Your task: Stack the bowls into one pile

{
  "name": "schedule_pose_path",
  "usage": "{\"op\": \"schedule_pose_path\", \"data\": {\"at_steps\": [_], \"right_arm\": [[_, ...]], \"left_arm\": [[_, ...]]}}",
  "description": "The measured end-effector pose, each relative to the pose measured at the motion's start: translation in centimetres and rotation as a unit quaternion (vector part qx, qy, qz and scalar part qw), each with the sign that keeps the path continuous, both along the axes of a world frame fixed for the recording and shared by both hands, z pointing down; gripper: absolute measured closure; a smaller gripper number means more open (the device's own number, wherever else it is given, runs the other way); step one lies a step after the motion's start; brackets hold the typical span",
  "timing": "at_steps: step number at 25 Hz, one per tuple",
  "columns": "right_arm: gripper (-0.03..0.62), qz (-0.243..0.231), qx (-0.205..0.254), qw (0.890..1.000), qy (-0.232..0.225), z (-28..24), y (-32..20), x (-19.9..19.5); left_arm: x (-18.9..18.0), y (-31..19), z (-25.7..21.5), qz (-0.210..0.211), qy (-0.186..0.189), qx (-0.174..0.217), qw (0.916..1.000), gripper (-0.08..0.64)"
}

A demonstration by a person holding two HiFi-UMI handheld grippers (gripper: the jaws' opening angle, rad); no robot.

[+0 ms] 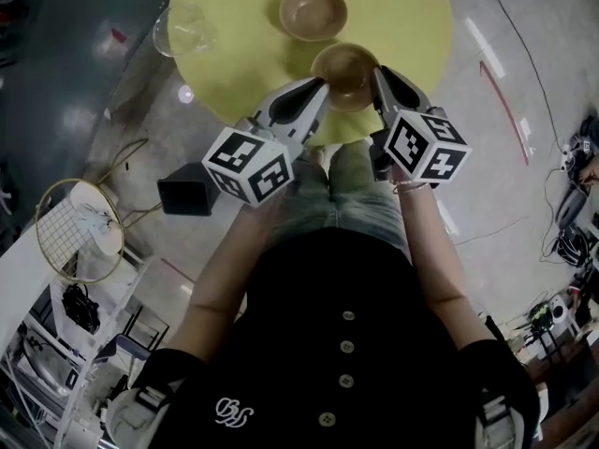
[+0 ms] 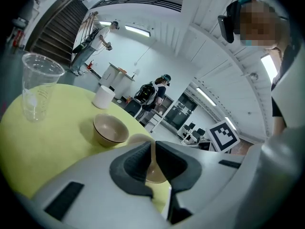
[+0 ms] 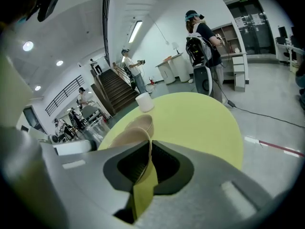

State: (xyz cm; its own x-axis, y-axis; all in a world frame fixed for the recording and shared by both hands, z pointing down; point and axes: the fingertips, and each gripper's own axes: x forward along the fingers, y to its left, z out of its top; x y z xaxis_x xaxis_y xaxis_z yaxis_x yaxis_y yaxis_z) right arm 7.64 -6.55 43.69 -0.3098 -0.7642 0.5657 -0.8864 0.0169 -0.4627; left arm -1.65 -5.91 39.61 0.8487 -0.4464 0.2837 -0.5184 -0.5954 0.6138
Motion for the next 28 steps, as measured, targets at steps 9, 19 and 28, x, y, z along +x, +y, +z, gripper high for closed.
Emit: {"op": "schedule_pose_path", "data": {"at_steps": [9, 19, 28], "right_arm": [[0.572, -0.044, 0.027, 0.999, -0.015, -2.9, -4.9, -0.6], [0.572, -0.106, 0.036, 0.994, -0.014, -3.6, -9.7, -1.8], [0.571, -0.132, 0.024, 0.991, -0.025, -1.8, -12.4, -2.9]], "left_arm": [[-0.9, -3.4, -2.1, -0.061, 0.011, 0.025, 0.9978, 0.520], [-2.3, -6.8, -2.8, -0.135, 0.009, 0.034, 0.9902, 0.520], [-3.7, -8.2, -0.8, -0.170, 0.004, 0.010, 0.9853, 0.520]]}}
